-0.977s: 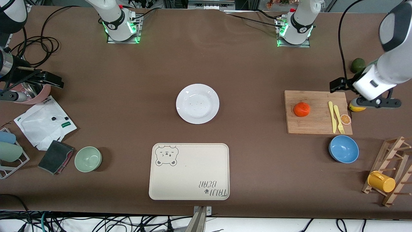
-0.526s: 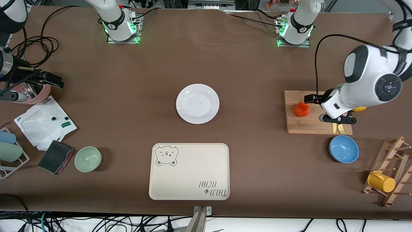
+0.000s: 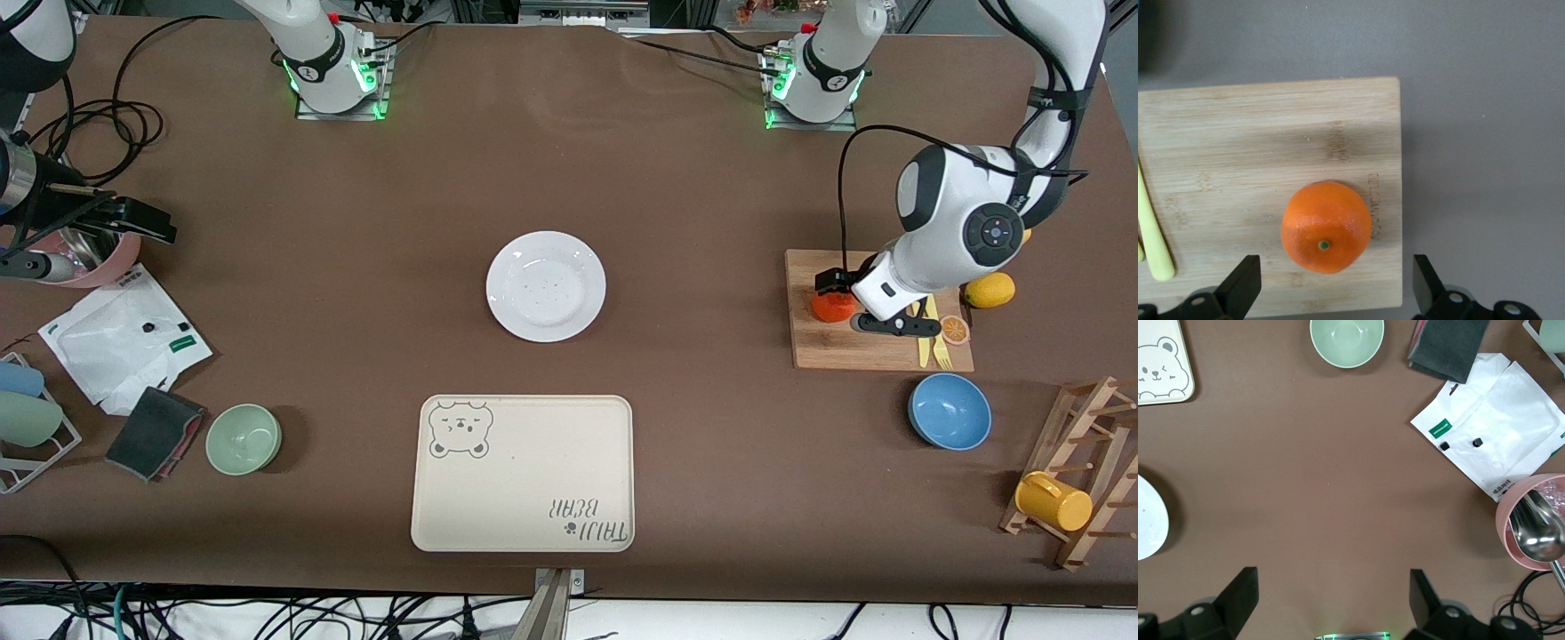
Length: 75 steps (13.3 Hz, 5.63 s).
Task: Place orange and plate with both arms
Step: 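Reach the left gripper down to the orange and grasp it, then carry the orange with the left gripper onto the white plate, then open the left gripper on the orange while the right gripper reaches the plate, then raise the left gripper away while the right gripper approaches the plate rim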
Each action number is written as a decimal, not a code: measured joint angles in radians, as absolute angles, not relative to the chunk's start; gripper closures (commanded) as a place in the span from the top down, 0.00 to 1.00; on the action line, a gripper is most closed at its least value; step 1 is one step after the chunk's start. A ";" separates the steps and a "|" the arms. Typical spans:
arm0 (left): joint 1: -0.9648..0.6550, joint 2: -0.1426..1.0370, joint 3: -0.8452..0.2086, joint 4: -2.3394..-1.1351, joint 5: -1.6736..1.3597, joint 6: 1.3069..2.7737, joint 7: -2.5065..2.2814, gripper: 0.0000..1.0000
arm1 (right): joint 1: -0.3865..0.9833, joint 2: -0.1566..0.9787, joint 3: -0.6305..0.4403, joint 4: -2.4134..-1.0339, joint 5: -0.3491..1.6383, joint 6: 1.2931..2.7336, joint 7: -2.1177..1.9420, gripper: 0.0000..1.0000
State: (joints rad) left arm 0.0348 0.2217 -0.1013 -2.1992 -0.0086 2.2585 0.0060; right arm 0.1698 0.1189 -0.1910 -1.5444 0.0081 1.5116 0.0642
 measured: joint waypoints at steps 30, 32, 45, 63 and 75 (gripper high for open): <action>-0.277 0.503 -0.296 -1.715 -0.025 2.220 -0.949 0.29 | 0.170 0.119 -0.192 -1.544 0.008 1.512 0.064 1.00; -0.371 0.576 -0.295 -1.640 -0.025 2.220 -1.100 0.29 | 0.170 0.119 -0.192 -1.544 0.008 1.512 0.064 1.00; -0.613 0.769 -0.169 -1.463 -0.021 2.248 -1.368 1.00 | 0.182 0.160 -0.185 -1.545 0.024 1.515 -0.020 1.00; -0.035 0.447 -0.156 -1.450 -0.016 1.740 -0.237 1.00 | 0.309 0.287 0.058 -2.144 0.742 2.386 -0.045 1.00; 0.056 0.366 -0.156 -1.449 -0.001 1.713 -0.068 1.00 | 0.304 0.372 0.155 -2.238 1.167 2.474 -0.577 1.00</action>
